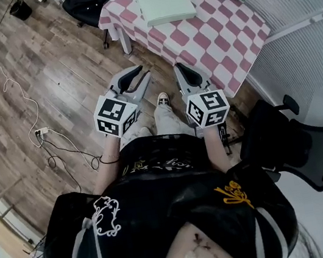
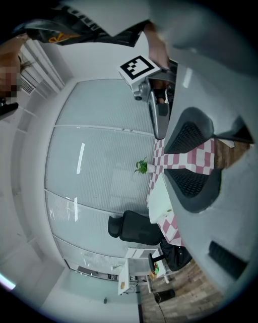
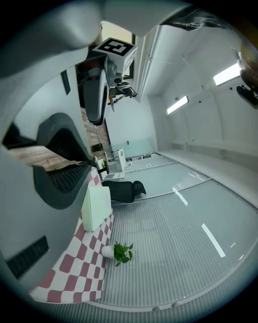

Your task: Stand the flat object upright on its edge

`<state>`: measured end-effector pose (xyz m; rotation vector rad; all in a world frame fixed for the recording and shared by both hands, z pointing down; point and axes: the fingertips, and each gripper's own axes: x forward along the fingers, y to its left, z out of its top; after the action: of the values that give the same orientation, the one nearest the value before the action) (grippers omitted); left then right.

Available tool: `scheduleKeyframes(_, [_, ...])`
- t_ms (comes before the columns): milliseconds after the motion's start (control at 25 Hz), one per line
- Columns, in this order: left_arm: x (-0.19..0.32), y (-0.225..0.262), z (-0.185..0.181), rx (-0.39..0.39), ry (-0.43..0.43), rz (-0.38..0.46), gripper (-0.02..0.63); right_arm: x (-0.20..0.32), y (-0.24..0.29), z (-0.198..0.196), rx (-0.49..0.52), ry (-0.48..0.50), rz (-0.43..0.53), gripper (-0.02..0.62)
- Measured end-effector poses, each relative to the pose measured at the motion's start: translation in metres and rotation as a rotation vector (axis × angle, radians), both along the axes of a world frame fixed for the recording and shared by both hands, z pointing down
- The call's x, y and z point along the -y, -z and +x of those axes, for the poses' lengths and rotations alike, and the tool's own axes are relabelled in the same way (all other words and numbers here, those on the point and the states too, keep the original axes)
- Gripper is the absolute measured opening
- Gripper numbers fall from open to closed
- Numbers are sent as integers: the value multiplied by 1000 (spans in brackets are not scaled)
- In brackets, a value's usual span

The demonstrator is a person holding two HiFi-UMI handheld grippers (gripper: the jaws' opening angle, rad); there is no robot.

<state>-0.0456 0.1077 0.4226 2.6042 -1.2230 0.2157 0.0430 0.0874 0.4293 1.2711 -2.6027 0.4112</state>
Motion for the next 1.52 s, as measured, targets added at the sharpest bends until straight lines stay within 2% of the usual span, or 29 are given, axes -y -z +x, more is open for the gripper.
scheduleKeyframes(320, [84, 14, 20, -1, 33, 28, 101, 92, 12, 25, 5, 18, 27, 29])
scheduleKeyframes(680, [148, 13, 49, 35, 48, 27, 101, 161, 14, 56, 29, 28, 35, 29])
scheduleKeyframes(1120, [176, 0, 59, 80, 90, 0, 101, 201, -2, 76, 64, 40, 10, 29])
scheduleKeyframes(1520, [206, -16, 54, 65, 93, -38, 101, 224, -17, 86, 43, 12, -16, 29])
